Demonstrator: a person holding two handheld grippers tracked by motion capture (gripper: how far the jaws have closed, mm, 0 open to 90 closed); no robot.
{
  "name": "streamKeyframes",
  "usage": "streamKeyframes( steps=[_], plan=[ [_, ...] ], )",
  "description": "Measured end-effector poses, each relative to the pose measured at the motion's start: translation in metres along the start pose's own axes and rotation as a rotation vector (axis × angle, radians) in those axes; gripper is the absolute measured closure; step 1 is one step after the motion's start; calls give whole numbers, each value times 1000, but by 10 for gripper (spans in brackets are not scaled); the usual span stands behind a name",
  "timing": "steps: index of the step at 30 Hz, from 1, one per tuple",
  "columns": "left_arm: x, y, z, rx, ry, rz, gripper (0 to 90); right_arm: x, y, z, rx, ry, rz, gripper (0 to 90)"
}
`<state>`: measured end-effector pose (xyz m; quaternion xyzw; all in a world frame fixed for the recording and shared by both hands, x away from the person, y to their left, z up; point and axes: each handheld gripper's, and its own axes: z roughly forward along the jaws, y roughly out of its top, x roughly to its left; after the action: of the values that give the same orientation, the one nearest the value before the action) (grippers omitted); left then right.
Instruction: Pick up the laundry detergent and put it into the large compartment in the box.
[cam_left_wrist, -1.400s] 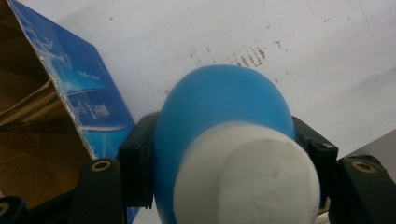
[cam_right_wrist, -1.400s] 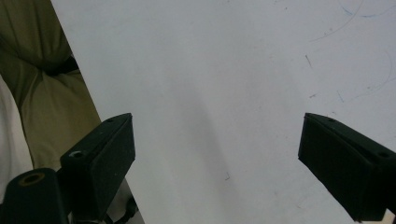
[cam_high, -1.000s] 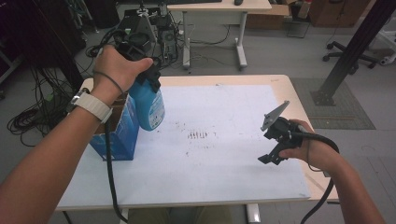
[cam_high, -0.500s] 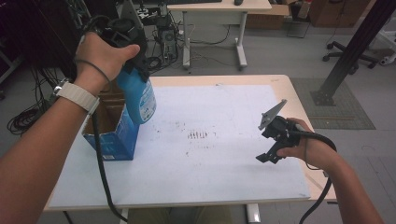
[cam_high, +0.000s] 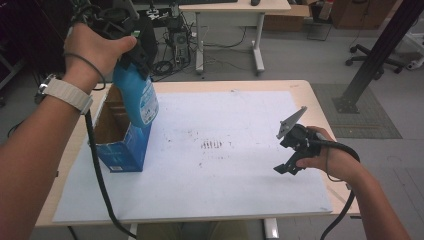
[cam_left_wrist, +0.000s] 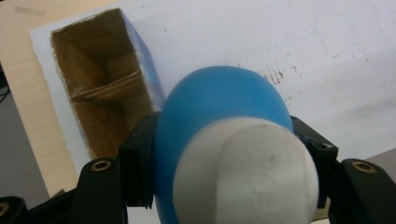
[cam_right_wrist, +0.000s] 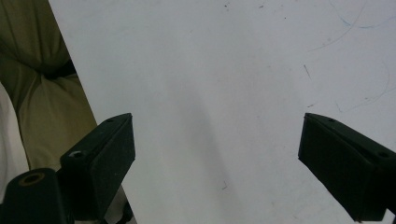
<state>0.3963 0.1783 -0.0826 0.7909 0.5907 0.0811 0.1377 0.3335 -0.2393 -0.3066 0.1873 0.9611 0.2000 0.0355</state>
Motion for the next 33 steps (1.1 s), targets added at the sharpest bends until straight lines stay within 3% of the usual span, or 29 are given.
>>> streamKeyframes(
  steps=[14, 21, 33],
  plan=[
    [18, -4, -12, -4, 21, -47, 374, 0, 2, 0, 0, 0, -3, 110],
    [30, -7, -19, -21, 22, -89, 374, -1, 5, 1, -1, 2, -8, 110],
    [44, -10, -24, -23, 62, -134, 374, -1, 7, 0, 1, 1, -8, 110]
  ],
)
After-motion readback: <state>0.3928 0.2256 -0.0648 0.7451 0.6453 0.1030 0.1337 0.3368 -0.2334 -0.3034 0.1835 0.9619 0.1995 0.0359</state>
